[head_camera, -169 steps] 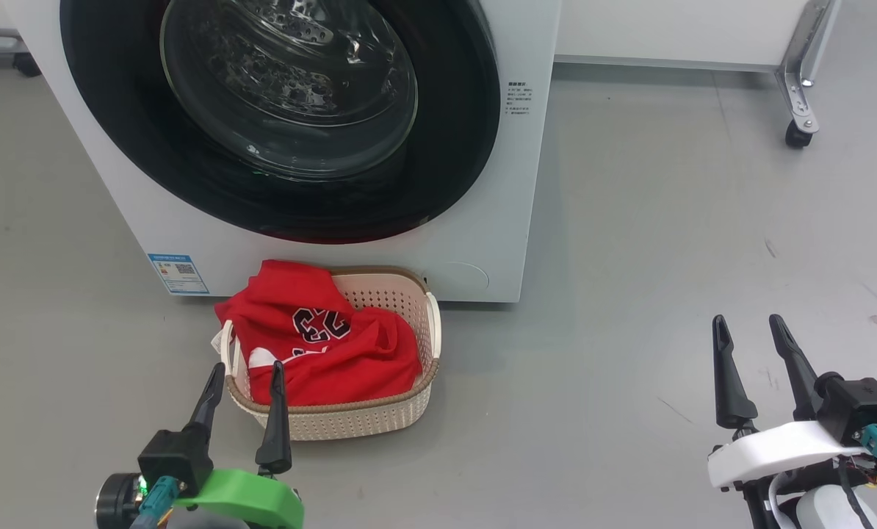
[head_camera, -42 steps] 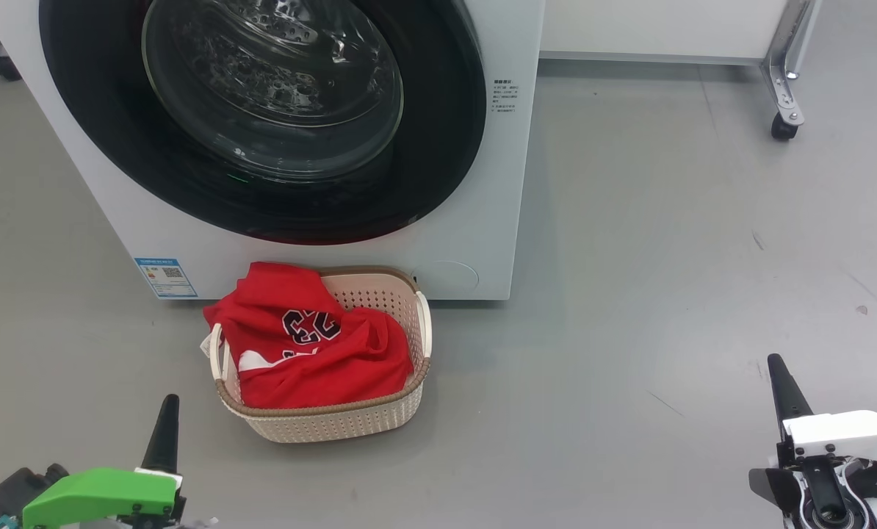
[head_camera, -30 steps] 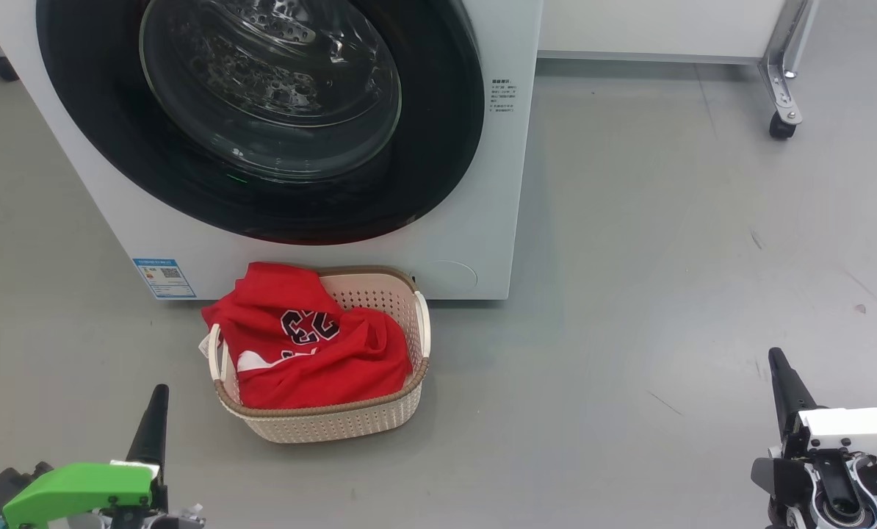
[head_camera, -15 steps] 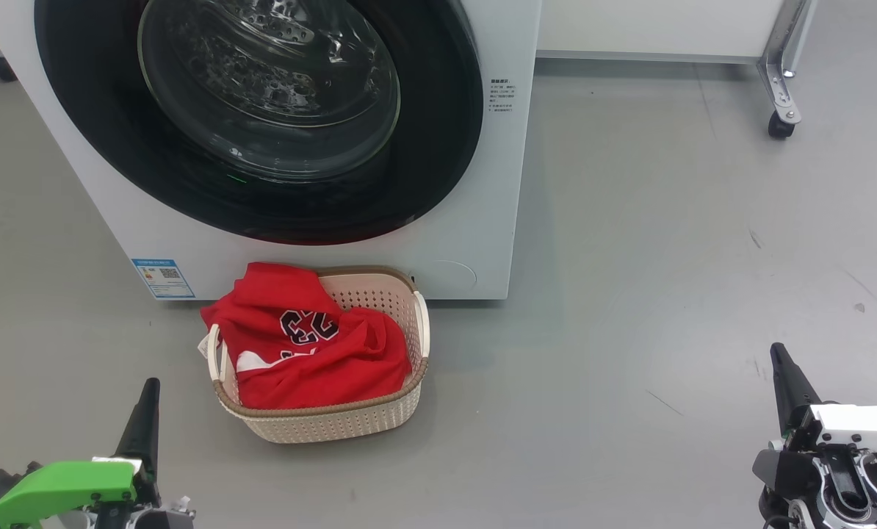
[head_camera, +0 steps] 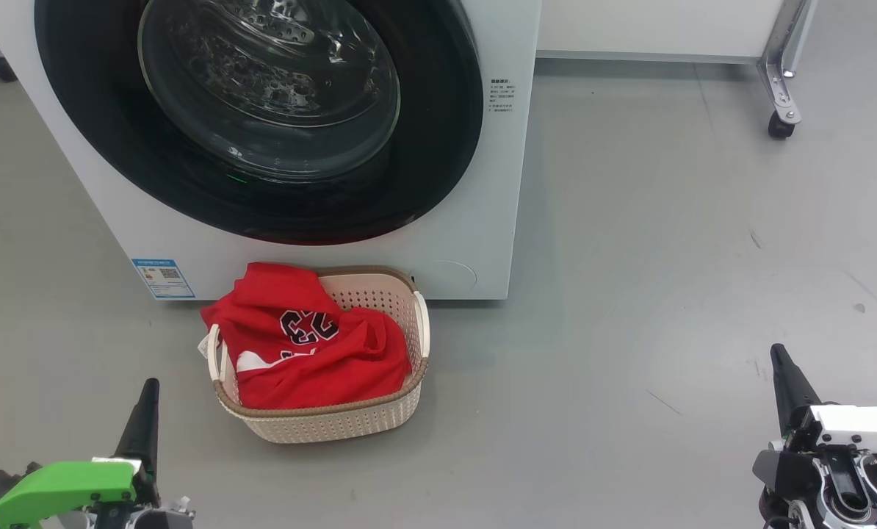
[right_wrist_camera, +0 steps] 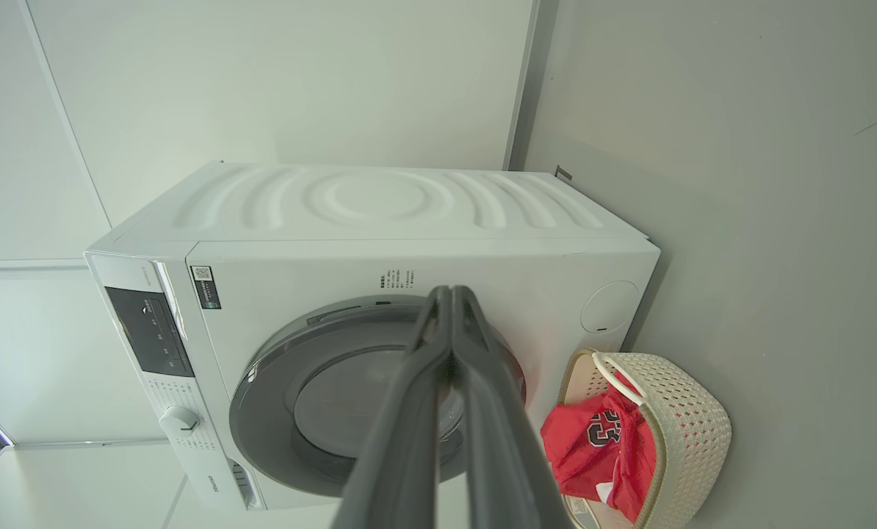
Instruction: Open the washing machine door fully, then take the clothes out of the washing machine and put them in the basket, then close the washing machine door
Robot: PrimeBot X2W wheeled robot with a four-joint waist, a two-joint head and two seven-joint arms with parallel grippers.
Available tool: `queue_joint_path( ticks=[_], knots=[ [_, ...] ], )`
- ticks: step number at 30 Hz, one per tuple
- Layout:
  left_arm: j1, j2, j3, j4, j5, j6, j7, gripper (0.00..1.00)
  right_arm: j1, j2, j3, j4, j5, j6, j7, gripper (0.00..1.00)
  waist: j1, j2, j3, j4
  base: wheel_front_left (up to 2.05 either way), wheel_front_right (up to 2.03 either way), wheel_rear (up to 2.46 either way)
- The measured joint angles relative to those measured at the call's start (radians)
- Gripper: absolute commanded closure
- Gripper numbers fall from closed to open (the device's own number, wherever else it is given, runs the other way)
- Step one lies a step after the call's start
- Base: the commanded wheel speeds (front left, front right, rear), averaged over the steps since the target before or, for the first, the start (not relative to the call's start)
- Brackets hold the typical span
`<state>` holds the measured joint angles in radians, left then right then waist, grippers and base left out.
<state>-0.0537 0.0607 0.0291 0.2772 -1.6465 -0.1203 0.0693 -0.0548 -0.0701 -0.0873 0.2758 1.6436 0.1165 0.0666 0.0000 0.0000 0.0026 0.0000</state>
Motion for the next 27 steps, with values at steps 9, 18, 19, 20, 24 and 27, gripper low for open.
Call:
queue_joint_path(
  ticks=[9, 18, 19, 20, 24, 27],
  knots=[
    [0.0, 0.0, 0.0, 0.001, 0.0, 0.0, 0.0, 1.0, 0.0, 0.0, 0.0, 0.001, 0.0, 0.005, 0.0, 1.0, 0.0, 0.0, 0.0, 0.0, 0.0, 0.0, 0.0],
    [-0.001, 0.0, 0.001, 0.001, 0.0, 0.0, 0.0, 1.0, 0.0, 0.0, -0.001, 0.004, 0.0, 0.005, 0.0, 1.0, 0.0001, 0.0, 0.0, 0.0, 0.0, 0.0, 0.0],
    [-0.001, 0.0, 0.001, 0.001, 0.0, 0.0, 0.0, 1.0, 0.0, 0.0, -0.001, 0.004, 0.0, 0.005, 0.0, 1.0, 0.0001, 0.0, 0.0, 0.0, 0.0, 0.0, 0.0],
    [-0.001, 0.0, 0.001, 0.001, 0.0, 0.0, 0.0, 1.0, 0.0, 0.0, -0.001, 0.004, 0.0, 0.005, 0.001, 1.0, 0.0, 0.0, 0.0, 0.0, 0.0, 0.0, 0.0],
    [-0.001, 0.0, 0.001, 0.002, 0.0, 0.0, 0.0, 1.0, 0.0, 0.001, -0.002, 0.004, 0.0, 0.005, 0.007, 1.0, 0.0, 0.0, 0.0, 0.0, 0.0, 0.0, 0.0],
    [-0.001, 0.0, 0.001, 0.002, 0.0, 0.0, 0.0, 1.0, 0.0, 0.001, -0.002, 0.005, 0.0, 0.005, 0.007, 1.0, 0.0001, 0.0, 0.0, 0.0, 0.0, 0.0, 0.0]
  ],
)
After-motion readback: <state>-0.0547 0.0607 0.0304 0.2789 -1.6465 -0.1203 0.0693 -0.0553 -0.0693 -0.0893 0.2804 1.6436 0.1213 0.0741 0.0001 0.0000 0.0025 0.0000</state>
